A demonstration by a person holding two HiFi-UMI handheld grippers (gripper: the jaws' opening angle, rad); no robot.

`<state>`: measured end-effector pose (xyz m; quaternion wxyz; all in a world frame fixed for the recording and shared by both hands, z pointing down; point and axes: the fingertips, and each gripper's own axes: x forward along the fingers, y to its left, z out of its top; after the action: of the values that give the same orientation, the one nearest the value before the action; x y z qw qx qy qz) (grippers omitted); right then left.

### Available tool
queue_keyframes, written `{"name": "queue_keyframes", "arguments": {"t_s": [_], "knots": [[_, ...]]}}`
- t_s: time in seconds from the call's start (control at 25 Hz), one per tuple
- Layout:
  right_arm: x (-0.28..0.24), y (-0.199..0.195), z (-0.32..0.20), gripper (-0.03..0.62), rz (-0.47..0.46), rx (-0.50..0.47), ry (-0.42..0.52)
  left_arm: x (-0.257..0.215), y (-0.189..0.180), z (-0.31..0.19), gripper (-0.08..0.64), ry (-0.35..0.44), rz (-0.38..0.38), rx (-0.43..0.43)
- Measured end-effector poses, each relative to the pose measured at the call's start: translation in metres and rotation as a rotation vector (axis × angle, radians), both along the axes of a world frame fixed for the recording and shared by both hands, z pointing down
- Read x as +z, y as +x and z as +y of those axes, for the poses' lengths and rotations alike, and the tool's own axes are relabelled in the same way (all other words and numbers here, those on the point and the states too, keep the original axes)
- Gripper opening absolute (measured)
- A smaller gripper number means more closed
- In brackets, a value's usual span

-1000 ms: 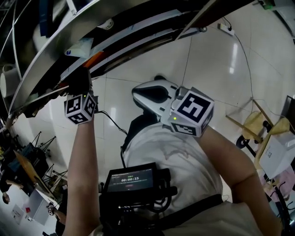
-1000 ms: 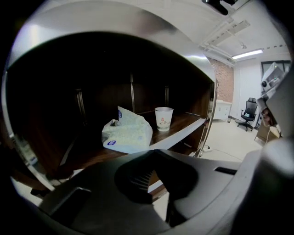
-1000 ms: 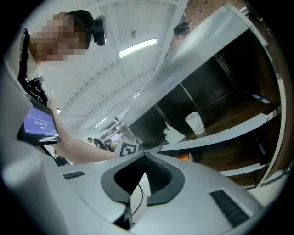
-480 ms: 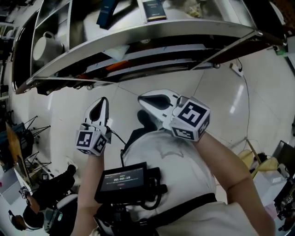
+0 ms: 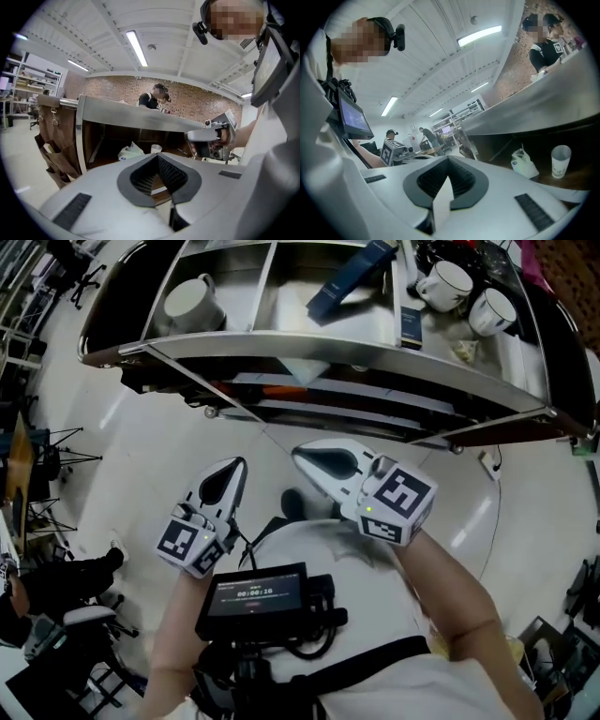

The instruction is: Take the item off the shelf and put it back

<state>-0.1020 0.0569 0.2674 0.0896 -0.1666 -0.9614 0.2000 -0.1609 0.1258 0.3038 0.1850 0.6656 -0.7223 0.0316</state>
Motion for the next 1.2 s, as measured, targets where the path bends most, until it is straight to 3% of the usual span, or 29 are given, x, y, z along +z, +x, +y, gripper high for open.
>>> {"name": "queue_keyframes", "arguments": {"t_s": [0.36, 0.6, 1.2], "knots": [[-0.044, -0.022, 0.017, 0.006, -0.045, -0.067, 0.006, -0.065, 0.009, 0.011, 0.003, 0.100, -0.045, 0.059], [-0.053, -0.022, 0.025, 0.003, -0.061, -0.066, 0.076, -0.069, 0.010, 0.015, 0.003, 0.100, -0.054, 0.086], [-0.053, -0.011, 0.023, 0.003, -0.082, -0.031, 0.024, -0.067, 0.025, 0.012, 0.003, 0.093, -0.061, 0.147]]}}
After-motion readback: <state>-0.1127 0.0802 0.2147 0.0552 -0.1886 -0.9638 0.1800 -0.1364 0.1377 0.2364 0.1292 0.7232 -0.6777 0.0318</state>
